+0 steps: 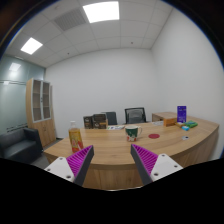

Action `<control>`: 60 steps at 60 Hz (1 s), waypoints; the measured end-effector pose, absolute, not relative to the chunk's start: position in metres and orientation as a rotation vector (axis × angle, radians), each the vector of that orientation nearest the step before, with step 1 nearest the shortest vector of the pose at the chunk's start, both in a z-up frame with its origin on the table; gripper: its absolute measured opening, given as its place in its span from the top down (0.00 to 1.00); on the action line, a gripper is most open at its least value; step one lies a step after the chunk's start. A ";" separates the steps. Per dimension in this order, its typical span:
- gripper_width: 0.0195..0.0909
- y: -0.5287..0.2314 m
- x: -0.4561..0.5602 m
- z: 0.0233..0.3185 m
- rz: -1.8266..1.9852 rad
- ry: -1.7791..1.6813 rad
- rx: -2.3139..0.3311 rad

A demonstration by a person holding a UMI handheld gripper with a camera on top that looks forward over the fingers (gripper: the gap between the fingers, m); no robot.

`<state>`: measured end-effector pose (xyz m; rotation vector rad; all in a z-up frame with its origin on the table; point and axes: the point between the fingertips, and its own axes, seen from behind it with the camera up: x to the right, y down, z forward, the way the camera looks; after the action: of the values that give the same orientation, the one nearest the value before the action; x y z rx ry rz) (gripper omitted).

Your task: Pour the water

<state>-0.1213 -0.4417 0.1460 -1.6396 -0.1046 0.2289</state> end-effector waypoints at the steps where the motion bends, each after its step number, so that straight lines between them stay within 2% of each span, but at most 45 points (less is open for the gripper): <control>1: 0.12 -0.442 -0.123 0.146 0.233 -0.107 -1.641; 15: 0.10 -0.421 -0.158 0.141 0.244 -0.213 -1.648; 25: 0.10 -0.391 -0.225 0.137 0.300 -0.275 -1.633; 48: 0.10 -0.251 -0.368 0.088 0.271 -0.293 -1.726; 60: 0.10 -0.206 -0.394 0.083 0.222 -0.231 -1.718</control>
<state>-0.3939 -0.2063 0.0828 -1.7177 -0.2313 0.2217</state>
